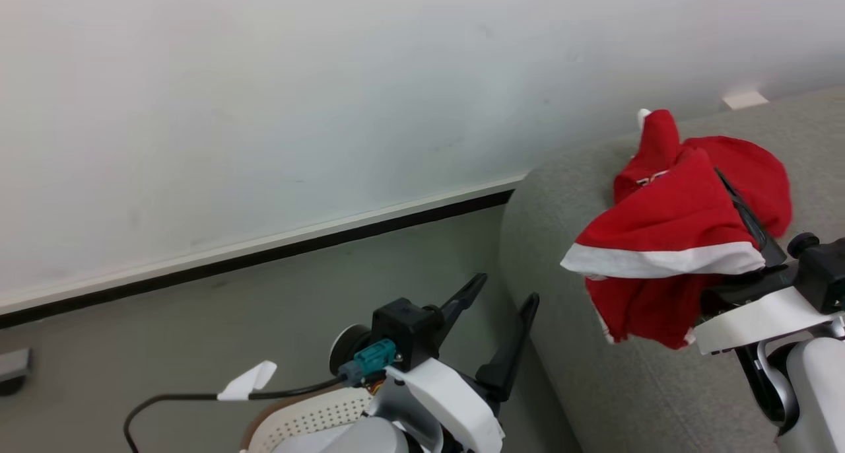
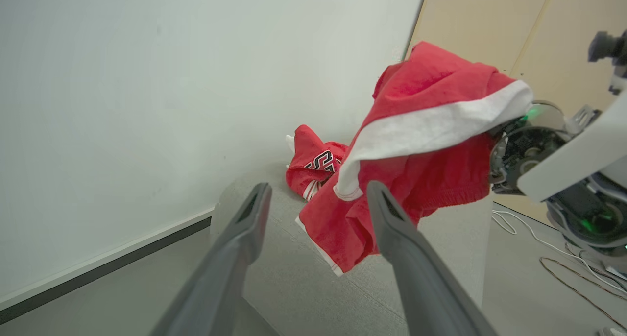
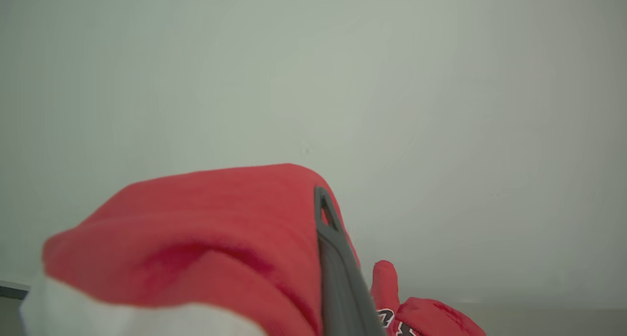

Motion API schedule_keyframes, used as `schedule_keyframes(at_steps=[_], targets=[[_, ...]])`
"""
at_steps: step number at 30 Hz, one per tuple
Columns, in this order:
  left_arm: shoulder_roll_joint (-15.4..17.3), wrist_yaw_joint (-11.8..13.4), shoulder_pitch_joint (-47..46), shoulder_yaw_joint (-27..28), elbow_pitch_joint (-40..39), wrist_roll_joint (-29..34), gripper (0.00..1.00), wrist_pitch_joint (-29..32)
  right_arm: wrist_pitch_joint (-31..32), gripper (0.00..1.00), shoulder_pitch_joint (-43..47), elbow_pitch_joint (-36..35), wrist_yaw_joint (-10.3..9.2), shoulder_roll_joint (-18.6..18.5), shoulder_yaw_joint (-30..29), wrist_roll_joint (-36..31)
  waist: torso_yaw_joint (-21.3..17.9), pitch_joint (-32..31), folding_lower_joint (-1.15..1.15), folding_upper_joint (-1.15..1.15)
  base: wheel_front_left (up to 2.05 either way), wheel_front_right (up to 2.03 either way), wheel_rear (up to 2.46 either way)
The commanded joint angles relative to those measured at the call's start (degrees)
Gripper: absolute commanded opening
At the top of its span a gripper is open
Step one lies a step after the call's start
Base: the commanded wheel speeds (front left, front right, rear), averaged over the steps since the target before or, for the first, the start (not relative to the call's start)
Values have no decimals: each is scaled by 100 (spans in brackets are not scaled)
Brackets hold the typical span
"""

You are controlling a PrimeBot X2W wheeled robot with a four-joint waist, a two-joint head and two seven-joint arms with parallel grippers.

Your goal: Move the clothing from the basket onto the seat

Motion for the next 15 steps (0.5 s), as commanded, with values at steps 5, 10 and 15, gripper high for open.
schedule_keyframes(at_steps=[5, 10, 15], targets=[[-30, -32, -104, -34, 7, -24, 100, -24, 121, 0, 131, -230, -13, -94, -83, -24, -338, 103, 0, 0, 0, 0, 0], [-50, -37, -167, -69, 36, -8, 100, -36, 198, 0, 159, -350, -13, -143, -161, -44, -413, 216, 0, 0, 0, 0, 0], [-37, -69, -306, -125, 13, 62, 100, 21, 282, 0, -83, -426, -14, -161, -400, -37, -369, 475, 0, 0, 0, 0, 0]])
